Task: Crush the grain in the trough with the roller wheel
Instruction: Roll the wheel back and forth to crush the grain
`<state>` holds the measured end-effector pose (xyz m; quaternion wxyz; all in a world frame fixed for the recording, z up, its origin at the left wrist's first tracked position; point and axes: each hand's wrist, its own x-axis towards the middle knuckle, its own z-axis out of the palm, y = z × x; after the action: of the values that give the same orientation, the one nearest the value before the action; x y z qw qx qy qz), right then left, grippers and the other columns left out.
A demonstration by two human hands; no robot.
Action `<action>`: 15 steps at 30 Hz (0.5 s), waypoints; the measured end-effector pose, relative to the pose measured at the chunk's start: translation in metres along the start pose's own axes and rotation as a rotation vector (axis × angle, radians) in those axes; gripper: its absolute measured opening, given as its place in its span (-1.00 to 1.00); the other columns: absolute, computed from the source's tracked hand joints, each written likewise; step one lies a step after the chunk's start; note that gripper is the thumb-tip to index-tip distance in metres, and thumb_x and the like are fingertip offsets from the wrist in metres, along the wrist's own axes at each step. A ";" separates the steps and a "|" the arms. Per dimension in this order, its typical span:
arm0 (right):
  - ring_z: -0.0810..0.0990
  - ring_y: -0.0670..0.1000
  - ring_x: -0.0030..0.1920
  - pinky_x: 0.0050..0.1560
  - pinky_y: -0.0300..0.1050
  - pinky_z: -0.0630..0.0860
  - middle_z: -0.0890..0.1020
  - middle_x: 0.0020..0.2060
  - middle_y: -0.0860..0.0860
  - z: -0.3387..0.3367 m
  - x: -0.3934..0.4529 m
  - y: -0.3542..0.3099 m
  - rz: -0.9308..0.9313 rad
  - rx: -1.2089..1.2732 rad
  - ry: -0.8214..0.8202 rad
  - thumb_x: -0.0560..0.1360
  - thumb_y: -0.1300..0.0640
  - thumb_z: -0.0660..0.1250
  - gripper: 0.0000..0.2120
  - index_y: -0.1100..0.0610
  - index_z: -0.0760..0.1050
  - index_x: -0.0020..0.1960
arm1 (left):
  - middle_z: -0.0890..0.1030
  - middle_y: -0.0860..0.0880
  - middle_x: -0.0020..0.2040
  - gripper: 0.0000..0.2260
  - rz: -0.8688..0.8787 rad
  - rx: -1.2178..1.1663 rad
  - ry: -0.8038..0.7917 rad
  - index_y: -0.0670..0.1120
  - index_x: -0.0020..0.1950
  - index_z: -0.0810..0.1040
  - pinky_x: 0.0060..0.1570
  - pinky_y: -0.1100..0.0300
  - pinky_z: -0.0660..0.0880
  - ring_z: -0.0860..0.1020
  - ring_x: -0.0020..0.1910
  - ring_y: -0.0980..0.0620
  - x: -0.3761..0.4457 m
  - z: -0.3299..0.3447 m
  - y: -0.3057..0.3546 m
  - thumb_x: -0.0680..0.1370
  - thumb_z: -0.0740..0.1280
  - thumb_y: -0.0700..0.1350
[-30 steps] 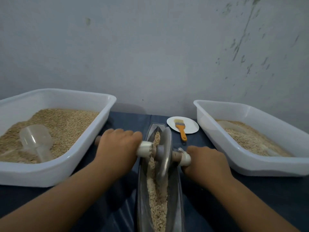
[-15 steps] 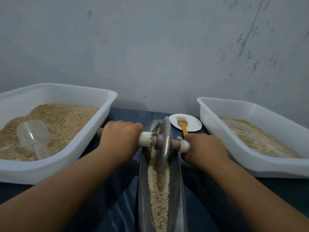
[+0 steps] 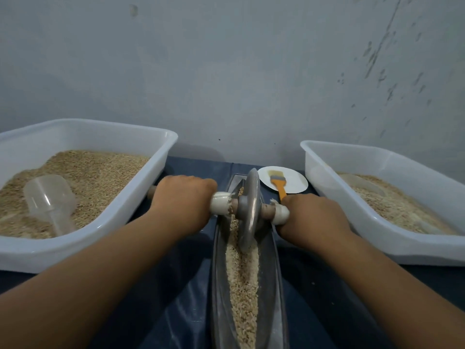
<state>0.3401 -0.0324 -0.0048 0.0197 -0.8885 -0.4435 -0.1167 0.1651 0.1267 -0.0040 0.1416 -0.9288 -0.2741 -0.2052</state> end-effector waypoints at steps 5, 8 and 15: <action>0.36 -0.11 -0.43 -0.46 -0.20 0.19 0.45 -0.42 -0.10 0.005 -0.002 0.000 -0.051 -0.061 0.097 0.34 -0.10 0.28 -0.81 -0.05 0.32 -0.31 | 0.43 0.09 -0.35 -0.82 -0.008 -0.066 0.021 0.09 -0.19 0.33 -0.32 0.16 0.42 0.46 -0.33 0.06 -0.011 0.012 -0.004 0.44 0.35 0.00; 0.41 -0.07 -0.37 -0.37 -0.19 0.29 0.47 -0.36 -0.11 -0.008 0.014 -0.004 -0.056 -0.031 -0.032 0.37 -0.07 0.29 -0.83 -0.04 0.35 -0.28 | 0.39 0.09 -0.32 -0.81 -0.056 -0.121 -0.123 0.11 -0.17 0.33 -0.26 0.15 0.34 0.43 -0.27 0.04 0.007 0.006 -0.004 0.46 0.36 0.04; 0.28 -0.11 -0.48 -0.47 -0.21 0.08 0.38 -0.47 -0.10 0.009 -0.013 -0.002 -0.050 -0.134 0.183 0.30 -0.09 0.29 -0.78 -0.05 0.25 -0.33 | 0.36 0.09 -0.44 -0.72 -0.006 -0.022 0.120 0.06 -0.27 0.30 -0.43 0.20 0.18 0.42 -0.44 0.00 -0.027 0.014 0.001 0.36 0.43 -0.07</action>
<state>0.3327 -0.0399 -0.0166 -0.0025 -0.8621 -0.4529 -0.2271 0.1493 0.1184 -0.0286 0.1468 -0.9155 -0.2656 -0.2641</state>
